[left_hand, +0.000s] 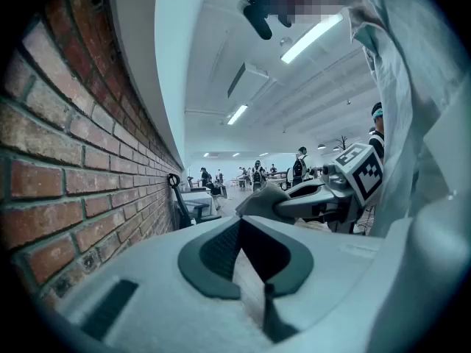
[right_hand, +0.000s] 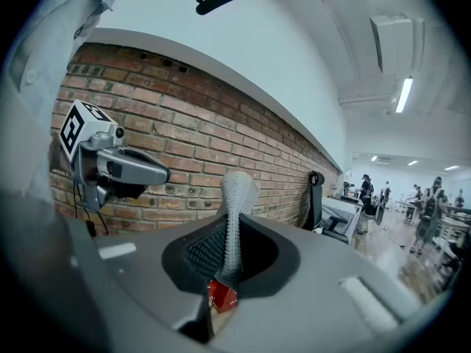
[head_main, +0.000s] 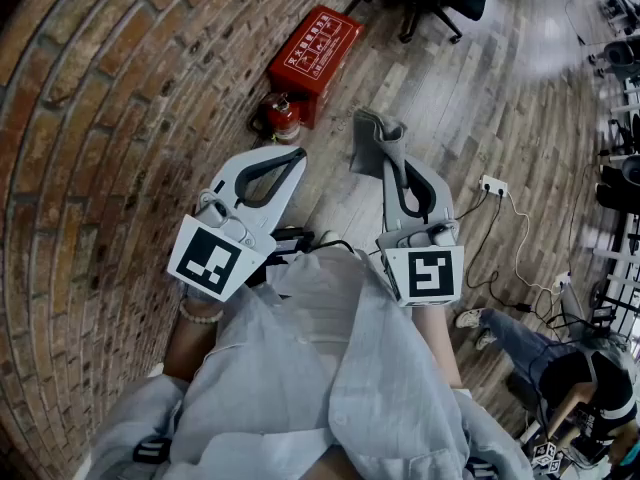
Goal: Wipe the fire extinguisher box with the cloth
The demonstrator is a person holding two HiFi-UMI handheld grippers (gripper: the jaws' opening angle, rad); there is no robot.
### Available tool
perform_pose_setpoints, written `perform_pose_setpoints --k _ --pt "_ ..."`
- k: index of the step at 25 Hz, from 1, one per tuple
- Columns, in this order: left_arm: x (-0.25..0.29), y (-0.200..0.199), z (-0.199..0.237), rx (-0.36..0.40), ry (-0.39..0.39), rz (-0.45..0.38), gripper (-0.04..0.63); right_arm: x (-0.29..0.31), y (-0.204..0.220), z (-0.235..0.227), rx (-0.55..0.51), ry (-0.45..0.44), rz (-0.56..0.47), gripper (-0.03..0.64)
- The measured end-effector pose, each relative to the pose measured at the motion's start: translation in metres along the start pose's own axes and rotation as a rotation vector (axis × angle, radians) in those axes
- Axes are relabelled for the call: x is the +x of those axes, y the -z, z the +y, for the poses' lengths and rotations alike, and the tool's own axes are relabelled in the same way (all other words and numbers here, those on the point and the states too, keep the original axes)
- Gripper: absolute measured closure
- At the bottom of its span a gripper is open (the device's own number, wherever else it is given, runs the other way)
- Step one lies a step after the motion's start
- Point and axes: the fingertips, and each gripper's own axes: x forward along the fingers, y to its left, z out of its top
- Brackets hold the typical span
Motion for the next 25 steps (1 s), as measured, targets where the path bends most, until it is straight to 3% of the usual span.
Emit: perform_pose_setpoints --k 19,25 --pt "0.003 0.002 -0.005 0.003 -0.021 0.000 0.603 -0.002 0.006 -0.002 0.003 -0.024 -0.010 0.592" --pt "0.011 -0.006 -0.026 0.018 -0.052 0.006 0.603 -0.020 0.008 -0.021 0.006 -0.038 -0.025 0.592"
